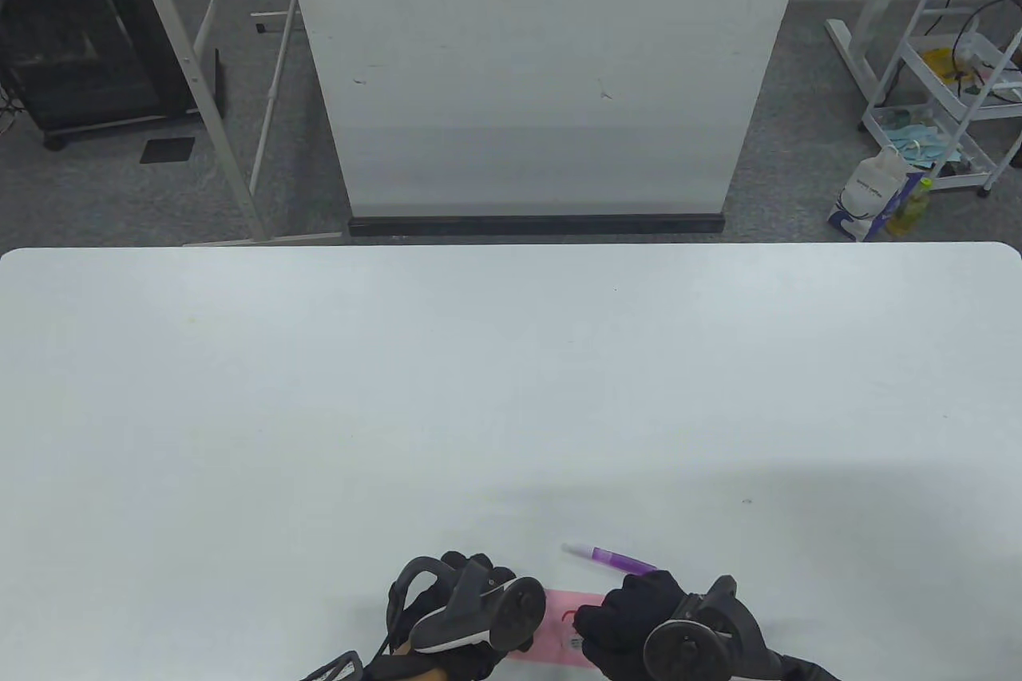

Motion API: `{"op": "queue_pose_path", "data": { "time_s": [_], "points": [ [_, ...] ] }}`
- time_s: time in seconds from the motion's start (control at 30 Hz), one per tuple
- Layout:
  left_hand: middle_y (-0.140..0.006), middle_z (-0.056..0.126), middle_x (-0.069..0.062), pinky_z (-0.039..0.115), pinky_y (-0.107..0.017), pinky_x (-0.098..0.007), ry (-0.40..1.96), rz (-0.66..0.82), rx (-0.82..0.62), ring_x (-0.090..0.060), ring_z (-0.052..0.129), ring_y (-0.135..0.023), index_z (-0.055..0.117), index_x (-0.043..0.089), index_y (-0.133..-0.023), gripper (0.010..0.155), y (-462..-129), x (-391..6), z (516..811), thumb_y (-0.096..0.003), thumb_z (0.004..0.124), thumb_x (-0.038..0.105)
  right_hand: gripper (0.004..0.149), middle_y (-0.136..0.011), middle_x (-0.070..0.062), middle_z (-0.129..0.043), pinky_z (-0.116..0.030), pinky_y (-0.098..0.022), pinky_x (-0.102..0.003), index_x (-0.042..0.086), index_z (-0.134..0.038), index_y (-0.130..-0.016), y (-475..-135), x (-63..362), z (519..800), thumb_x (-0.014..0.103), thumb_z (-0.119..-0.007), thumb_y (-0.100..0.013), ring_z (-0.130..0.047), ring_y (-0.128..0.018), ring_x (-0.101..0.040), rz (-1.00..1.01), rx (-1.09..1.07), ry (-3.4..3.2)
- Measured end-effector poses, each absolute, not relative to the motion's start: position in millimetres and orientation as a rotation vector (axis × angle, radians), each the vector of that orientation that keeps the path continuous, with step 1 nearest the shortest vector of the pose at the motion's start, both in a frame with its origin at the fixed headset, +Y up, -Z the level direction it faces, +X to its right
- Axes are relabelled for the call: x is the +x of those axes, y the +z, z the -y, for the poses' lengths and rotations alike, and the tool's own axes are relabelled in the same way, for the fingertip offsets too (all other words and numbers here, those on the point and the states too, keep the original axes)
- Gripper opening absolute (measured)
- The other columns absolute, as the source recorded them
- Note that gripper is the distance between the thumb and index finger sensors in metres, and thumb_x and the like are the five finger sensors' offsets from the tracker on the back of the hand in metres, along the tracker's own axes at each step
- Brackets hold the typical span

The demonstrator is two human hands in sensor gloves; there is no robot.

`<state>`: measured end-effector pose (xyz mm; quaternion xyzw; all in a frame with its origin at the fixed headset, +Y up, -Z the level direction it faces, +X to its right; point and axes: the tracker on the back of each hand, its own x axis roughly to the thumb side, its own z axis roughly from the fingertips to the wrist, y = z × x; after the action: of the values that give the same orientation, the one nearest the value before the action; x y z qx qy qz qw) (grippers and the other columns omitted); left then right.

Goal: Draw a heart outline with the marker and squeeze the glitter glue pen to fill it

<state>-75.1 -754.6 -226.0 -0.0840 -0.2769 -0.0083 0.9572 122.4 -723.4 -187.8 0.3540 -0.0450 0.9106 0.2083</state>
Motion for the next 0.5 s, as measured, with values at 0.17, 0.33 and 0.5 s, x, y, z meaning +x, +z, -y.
{"op": "queue_pose_path", "data": {
  "time_s": [0.17,0.33,0.5],
  "points": [
    [-0.07,0.098,0.003,0.07,-0.06,-0.06,-0.016,0.562,-0.17,-0.029,0.096,-0.063,0.084,0.034,-0.087,0.054,-226.2,-75.4,754.7,-0.0364,0.092,0.05,0.036,-0.035,-0.006,-0.098,-0.081,-0.049,-0.049,0.025,-0.096,-0.066,-187.4,121.9,723.1,0.044,-0.083,-0.039,-0.092,-0.024,-0.022,0.127,0.991,2.536],
    [-0.07,0.099,0.003,0.071,-0.06,-0.06,-0.014,0.56,-0.167,-0.029,0.096,-0.063,0.084,0.034,-0.087,0.054,-226.3,-75.6,754.8,-0.0362,0.092,0.05,0.036,-0.035,-0.007,-0.098,-0.08,-0.05,-0.049,0.025,-0.096,-0.067,-187.1,121.1,723.5,0.044,-0.083,-0.039,-0.092,-0.025,-0.022,0.133,0.992,2.54],
    [-0.07,0.099,0.003,0.071,-0.06,-0.059,-0.011,0.561,-0.164,-0.028,0.096,-0.062,0.084,0.034,-0.086,0.053,-226.2,-75.9,754.9,-0.036,0.092,0.05,0.037,-0.037,-0.007,-0.098,-0.08,-0.05,-0.049,0.025,-0.095,-0.069,-186.6,115.7,726.9,0.044,-0.084,-0.039,-0.092,-0.026,-0.022,0.158,0.977,2.562]
  ]
}}
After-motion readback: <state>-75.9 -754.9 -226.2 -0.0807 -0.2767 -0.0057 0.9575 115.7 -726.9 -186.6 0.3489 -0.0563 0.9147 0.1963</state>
